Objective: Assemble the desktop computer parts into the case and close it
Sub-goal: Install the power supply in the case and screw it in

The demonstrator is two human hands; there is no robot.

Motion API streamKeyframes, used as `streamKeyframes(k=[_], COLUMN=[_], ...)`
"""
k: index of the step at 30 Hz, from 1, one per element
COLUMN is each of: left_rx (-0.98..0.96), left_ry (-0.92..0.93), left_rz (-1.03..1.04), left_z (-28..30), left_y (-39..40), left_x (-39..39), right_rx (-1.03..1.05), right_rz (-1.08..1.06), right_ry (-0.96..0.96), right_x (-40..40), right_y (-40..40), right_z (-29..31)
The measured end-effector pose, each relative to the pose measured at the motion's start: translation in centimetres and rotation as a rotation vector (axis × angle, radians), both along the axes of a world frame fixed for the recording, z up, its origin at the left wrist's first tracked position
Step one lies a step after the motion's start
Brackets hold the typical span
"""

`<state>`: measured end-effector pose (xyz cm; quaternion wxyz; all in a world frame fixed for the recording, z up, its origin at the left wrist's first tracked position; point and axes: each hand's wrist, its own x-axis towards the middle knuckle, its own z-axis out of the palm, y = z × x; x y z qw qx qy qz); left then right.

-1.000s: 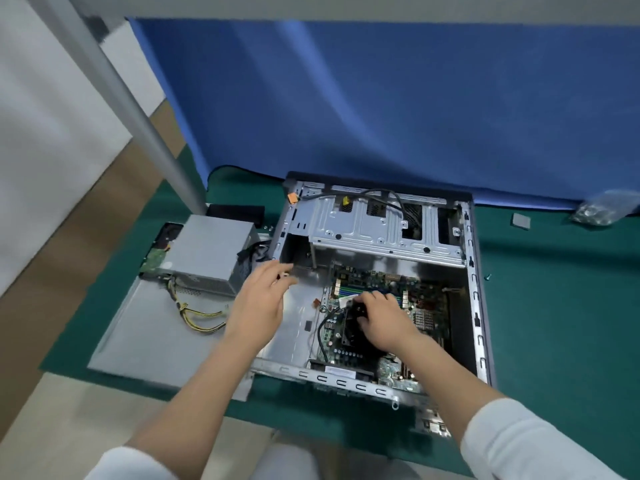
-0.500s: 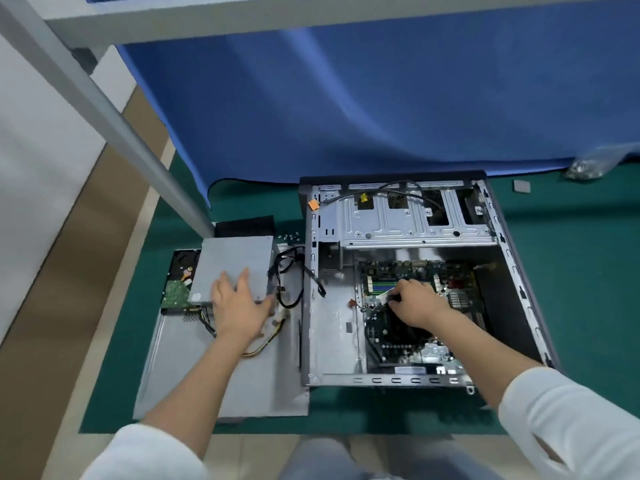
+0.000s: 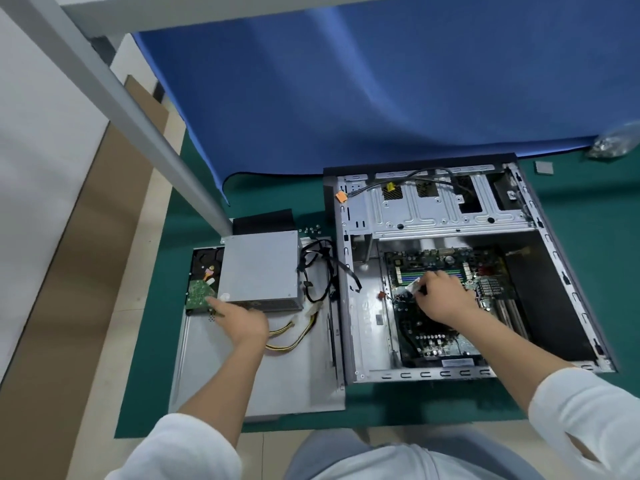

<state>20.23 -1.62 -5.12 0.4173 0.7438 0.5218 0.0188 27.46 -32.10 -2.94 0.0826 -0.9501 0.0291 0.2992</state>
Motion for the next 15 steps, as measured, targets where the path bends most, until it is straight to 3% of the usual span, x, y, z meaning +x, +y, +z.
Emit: streamKeyframes(k=[3,7,9,15], left_rx=[-0.066,-0.138,-0.149,0.082], left_ry=[0.053,0.200,0.104,-0.272], left_rz=[0.097,-0.029,0.004,-0.051], left_z=[-0.5,-0.9,-0.4,2.3], left_y=[1.5,3.3,3.3,1.0], left_x=[0.6,0.7,0.6,0.0], right_rx=[0.001,0.022,0.030,0.072], right_rz=[0.021,0.053,0.077,0.156], right_ry=[-0.005,-0.013,-0.013,0.011], right_x=[-0.3,-0.5,-0.7,-0.7], right_y=[-0.3,-0.8,-1.1,-2.4], right_z=[0.0,0.0,-0.1,-0.2])
